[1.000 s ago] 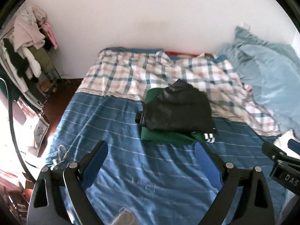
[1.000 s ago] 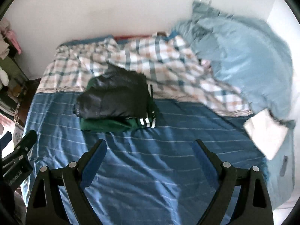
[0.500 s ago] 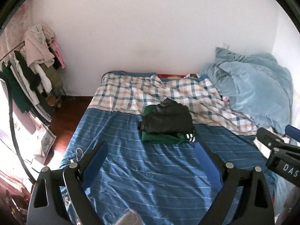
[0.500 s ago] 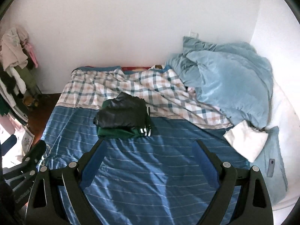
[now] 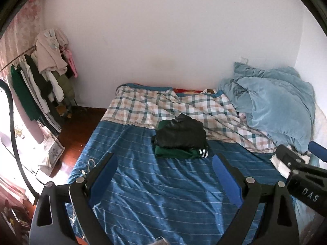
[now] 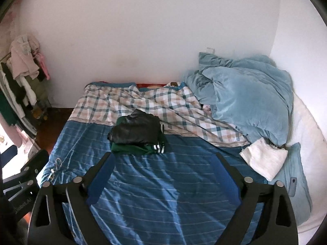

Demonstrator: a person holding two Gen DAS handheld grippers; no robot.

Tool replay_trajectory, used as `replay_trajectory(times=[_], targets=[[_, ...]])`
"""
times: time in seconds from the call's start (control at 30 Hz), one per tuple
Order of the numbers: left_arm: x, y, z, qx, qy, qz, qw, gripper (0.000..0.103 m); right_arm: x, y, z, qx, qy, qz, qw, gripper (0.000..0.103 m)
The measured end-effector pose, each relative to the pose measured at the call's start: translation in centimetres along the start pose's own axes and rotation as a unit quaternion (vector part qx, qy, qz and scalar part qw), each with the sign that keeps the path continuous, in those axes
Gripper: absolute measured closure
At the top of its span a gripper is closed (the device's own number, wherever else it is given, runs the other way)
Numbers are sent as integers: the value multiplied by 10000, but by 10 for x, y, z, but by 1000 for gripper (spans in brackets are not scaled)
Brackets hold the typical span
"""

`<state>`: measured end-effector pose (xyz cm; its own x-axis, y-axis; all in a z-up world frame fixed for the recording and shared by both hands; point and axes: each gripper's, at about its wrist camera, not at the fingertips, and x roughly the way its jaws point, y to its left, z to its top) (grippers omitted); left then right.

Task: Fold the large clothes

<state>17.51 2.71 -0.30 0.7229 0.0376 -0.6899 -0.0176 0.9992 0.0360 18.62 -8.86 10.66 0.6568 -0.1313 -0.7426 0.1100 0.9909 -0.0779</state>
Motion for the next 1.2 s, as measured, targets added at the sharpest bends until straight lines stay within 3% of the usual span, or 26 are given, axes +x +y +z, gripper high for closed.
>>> replay_trajectory(times=[0.57, 1.2], targets=[[-19, 5, -7, -146, -163, 28, 9998, 6, -29, -1, -7, -78, -240, 6, 9997, 3], [-29, 6, -4, -141, -162, 73, 9997, 6, -34, 1, -11, -90, -202, 111, 9997, 3]])
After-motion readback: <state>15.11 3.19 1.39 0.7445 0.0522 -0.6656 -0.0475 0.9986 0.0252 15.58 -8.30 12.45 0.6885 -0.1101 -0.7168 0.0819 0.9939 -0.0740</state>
